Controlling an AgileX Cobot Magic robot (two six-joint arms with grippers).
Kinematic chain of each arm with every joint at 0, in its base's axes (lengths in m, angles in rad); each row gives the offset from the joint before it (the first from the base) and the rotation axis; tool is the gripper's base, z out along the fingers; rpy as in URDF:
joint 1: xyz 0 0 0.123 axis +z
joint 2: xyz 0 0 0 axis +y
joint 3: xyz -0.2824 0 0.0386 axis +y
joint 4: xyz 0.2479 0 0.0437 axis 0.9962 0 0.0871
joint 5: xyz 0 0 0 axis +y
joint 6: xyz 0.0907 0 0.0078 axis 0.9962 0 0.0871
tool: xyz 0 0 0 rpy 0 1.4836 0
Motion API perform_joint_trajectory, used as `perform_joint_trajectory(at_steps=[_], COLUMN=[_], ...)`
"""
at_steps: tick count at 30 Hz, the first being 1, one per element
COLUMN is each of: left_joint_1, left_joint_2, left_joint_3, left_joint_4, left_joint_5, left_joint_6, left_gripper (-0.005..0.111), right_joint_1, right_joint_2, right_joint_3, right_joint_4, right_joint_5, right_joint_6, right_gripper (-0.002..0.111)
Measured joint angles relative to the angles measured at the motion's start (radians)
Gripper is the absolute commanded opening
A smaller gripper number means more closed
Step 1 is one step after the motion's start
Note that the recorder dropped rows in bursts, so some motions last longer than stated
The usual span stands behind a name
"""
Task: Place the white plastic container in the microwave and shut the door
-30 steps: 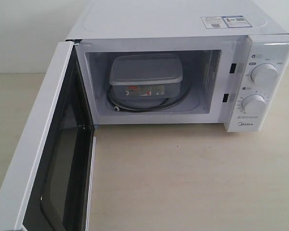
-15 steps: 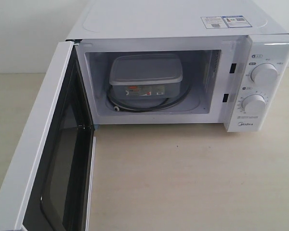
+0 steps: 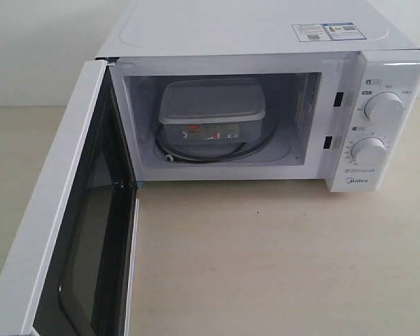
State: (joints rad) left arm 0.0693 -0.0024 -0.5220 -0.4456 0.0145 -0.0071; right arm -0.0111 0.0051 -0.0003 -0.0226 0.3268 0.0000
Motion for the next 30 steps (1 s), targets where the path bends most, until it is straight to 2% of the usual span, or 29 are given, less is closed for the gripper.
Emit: perform_joint_trajectory(at_steps=[3,6,10,14,18,23,30], left_joint_1=[0.0,0.0,0.0,0.0,0.0,-0.002,-0.111], left_joint_2=[0.009,0.083,0.255,0.426,0.606,0.804,1.002], left_joint_3=[-0.039,-0.125,-0.264,-0.344,-0.356,-0.356,-0.356], left_joint_4=[-0.02,-0.024,0.001,0.01,0.014,0.005,0.004], left_joint_5=[-0.058,0.022,0.28,0.512,0.64,0.738,0.919], left_joint_6=[0.0,0.016,0.169,0.312,0.409,0.53,0.826], left_gripper=[0.004,0.004,0.004,0.004,0.004,0.004,0.004], right_joint_1=[0.0,0.0,0.0,0.0,0.0,0.0,0.0], right_joint_2=[0.0,0.0,0.0,0.0,0.0,0.0,0.0], right_joint_3=[0.0,0.0,0.0,0.0,0.0,0.0,0.0], right_joint_4=[0.0,0.0,0.0,0.0,0.0,0.0,0.002], right_joint_5=[0.0,0.0,0.0,0.0,0.0,0.0,0.0], right_joint_6=[0.0,0.0,0.0,0.0,0.0,0.0,0.0], right_gripper=[0.0,0.0,0.0,0.0,0.0,0.0,0.0])
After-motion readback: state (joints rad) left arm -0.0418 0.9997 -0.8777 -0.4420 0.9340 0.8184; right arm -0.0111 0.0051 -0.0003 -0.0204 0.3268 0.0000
